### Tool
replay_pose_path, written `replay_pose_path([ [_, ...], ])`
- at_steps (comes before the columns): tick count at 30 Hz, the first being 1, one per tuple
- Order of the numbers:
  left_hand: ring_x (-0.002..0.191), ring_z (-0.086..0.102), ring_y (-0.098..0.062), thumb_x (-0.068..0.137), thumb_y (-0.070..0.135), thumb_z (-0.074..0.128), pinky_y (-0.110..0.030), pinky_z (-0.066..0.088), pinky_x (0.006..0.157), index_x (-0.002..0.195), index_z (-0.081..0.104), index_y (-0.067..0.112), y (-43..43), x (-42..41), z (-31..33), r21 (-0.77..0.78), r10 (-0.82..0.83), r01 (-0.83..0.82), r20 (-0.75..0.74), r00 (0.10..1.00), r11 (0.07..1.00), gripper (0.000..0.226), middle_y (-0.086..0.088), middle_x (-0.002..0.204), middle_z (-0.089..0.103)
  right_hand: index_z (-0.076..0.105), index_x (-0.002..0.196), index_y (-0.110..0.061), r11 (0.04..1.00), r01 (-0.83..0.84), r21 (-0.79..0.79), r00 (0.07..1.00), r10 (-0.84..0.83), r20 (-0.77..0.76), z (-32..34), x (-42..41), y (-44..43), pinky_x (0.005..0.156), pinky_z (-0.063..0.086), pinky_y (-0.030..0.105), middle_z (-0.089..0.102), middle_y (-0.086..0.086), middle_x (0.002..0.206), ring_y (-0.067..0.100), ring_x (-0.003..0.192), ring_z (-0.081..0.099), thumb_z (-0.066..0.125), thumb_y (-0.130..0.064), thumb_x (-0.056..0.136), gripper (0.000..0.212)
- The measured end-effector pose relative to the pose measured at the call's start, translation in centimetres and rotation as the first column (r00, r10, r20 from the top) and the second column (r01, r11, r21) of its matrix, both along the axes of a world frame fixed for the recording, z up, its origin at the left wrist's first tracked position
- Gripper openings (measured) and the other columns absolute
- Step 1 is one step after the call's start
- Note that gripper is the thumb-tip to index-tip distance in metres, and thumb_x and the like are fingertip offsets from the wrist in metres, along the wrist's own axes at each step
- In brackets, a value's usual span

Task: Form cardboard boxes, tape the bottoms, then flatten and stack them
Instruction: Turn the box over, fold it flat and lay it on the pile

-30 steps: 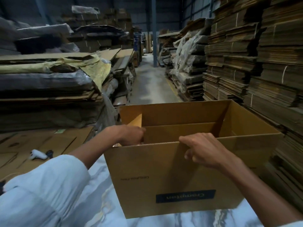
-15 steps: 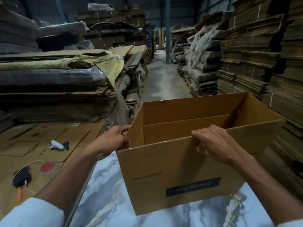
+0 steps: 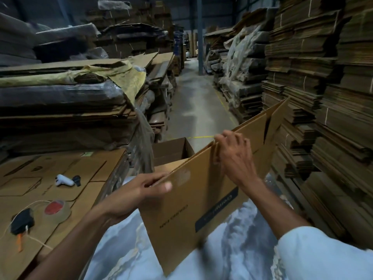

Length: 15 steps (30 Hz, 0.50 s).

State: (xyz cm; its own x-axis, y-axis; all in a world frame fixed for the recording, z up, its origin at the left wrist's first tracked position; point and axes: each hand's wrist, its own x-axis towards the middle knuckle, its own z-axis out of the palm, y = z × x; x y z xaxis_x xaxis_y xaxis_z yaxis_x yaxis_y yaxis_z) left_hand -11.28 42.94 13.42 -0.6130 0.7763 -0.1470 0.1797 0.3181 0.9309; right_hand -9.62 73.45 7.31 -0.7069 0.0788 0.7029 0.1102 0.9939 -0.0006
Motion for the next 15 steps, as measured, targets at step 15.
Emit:
replay_pose_path([
  [15, 0.101, 0.066, 0.006, 0.087, 0.059, 0.066, -0.031, 0.058, 0.088, 0.112, 0.064, 0.048, -1.5, 0.2, -10.2, 0.046, 0.351, -0.367, -0.425, 0.834, 0.929, 0.027, 0.033, 0.107, 0.068, 0.040, 0.137, -0.016, 0.451, 0.205, -0.869, 0.940, 0.156, 0.303, -7.0, 0.9, -5.7, 0.094, 0.046, 0.045, 0.059, 0.010, 0.135, 0.034, 0.122, 0.059, 0.028, -0.064, 0.102, 0.061],
])
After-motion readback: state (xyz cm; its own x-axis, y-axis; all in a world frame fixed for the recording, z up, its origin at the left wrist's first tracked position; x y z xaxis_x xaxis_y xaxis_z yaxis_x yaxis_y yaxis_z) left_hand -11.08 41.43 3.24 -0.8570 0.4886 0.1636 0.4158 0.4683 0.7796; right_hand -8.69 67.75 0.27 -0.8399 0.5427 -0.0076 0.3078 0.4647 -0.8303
